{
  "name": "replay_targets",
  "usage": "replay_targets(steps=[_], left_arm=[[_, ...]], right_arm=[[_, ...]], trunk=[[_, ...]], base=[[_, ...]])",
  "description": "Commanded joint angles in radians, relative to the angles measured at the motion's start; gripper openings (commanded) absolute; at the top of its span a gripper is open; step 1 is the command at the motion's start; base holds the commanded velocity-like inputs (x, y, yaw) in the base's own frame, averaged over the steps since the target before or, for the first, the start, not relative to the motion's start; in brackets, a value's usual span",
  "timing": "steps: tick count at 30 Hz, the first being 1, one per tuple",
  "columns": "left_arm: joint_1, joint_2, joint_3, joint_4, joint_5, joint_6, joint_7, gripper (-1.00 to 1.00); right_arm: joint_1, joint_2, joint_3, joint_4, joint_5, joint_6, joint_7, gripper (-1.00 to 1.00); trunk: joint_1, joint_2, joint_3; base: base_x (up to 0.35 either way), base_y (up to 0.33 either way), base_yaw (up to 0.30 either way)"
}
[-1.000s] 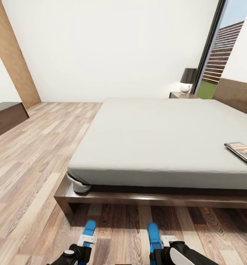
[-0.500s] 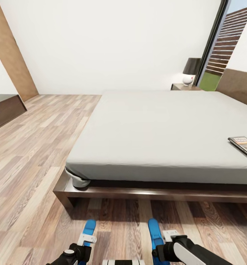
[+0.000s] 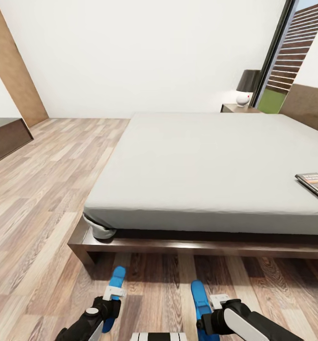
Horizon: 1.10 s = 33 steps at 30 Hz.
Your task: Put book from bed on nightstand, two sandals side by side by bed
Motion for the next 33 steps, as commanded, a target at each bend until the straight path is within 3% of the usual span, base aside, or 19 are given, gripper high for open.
replay_targets(steps=[1, 5, 12, 15, 22, 26, 33], left_arm=[[0.0, 0.001, -0.006, -0.01, 0.006, 0.006, 0.005, -1.0], [0.0, 0.004, -0.006, -0.03, 0.006, 0.004, 0.011, -1.0], [0.0, 0.005, -0.006, -0.031, 0.002, -0.029, 0.013, -1.0], [0.0, 0.005, -0.006, -0.03, 0.001, -0.038, 0.013, -1.0], [0.0, 0.005, -0.006, -0.034, 0.001, -0.045, 0.014, -1.0], [0.0, 0.005, -0.006, -0.033, 0.0, -0.07, 0.015, -1.0], [0.0, 0.006, -0.006, -0.037, 0.0, -0.083, 0.026, -1.0]], right_arm=[[-0.001, -0.001, 0.003, -0.002, -0.011, 0.0, -0.012, -1.0], [-0.001, -0.001, -0.001, -0.003, -0.011, 0.003, -0.012, -1.0], [-0.001, -0.016, -0.002, -0.008, -0.012, 0.005, -0.012, -1.0], [-0.001, -0.036, -0.001, -0.039, -0.012, 0.005, -0.012, -1.0], [0.0, -0.115, 0.0, -0.116, -0.015, 0.004, -0.012, -1.0], [0.0, -0.134, 0.0, -0.13, -0.016, 0.004, -0.011, -1.0], [0.0, -0.14, 0.0, -0.135, -0.017, 0.004, -0.011, -1.0]], trunk=[[0.0, 0.0, -0.001], [0.0, 0.0, -0.001], [0.003, -0.002, -0.028], [0.004, -0.003, -0.04], [0.007, -0.004, -0.067], [0.009, -0.005, -0.082], [0.012, -0.007, -0.105]], base=[[0.0, 0.0, 0.0], [0.0, 0.0, 0.0], [0.0, 0.0, 0.0], [0.0, 0.0, 0.0], [0.0, 0.0, 0.0], [0.0, 0.0, 0.0], [0.0, 0.0, 0.0]])
